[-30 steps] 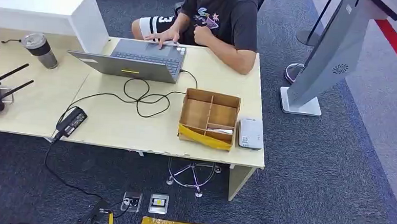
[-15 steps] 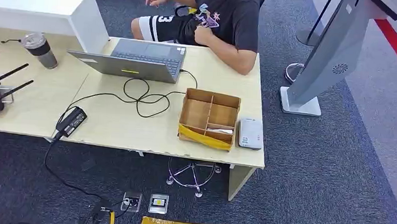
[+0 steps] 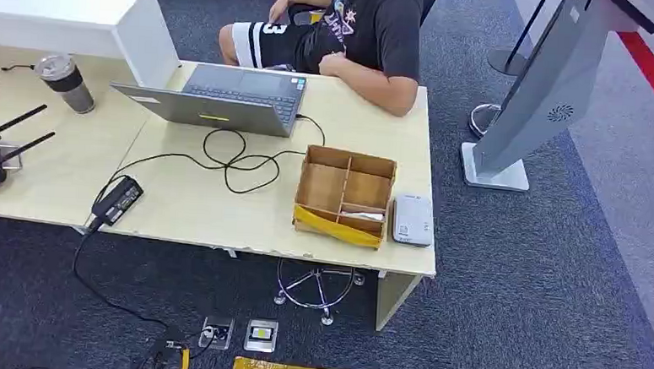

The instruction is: Pass the card to the sensor for recognition and then transmit it.

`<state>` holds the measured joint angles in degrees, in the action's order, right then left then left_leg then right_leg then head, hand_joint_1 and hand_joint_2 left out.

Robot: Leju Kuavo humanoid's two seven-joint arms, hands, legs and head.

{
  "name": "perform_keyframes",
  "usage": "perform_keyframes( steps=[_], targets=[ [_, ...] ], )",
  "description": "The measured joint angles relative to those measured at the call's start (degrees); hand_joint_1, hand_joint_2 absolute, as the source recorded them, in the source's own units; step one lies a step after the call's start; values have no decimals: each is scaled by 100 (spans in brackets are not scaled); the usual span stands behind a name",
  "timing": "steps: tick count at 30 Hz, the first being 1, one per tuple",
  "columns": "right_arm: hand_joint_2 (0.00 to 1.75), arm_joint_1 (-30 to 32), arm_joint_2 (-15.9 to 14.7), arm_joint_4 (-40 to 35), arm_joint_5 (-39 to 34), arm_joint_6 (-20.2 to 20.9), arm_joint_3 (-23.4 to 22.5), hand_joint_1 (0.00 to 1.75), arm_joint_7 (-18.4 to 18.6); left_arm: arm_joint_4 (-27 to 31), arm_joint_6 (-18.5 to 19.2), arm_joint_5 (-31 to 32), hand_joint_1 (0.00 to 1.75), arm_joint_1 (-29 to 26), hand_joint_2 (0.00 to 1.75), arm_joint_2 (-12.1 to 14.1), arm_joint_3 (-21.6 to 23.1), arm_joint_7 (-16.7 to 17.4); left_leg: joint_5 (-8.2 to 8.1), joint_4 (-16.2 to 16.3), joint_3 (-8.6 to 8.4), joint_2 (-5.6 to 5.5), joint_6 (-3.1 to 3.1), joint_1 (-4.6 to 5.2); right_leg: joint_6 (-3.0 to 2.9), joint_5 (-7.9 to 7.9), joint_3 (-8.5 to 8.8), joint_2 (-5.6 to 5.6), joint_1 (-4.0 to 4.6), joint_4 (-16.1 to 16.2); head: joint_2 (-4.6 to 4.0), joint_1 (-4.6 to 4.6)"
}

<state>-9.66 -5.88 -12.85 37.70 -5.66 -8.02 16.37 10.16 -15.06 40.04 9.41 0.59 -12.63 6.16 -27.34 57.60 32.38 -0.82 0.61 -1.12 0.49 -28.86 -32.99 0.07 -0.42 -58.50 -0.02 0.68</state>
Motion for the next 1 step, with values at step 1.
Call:
perform_keyframes(
  steps=[1],
  targets=[
    [175, 0, 0, 2, 0, 2, -2, 0, -4, 0, 0, 2, 0, 0, 175, 0, 0, 0, 0, 0, 0, 0, 0, 0, 0, 0, 0, 0, 0, 0, 0, 0]
  ],
)
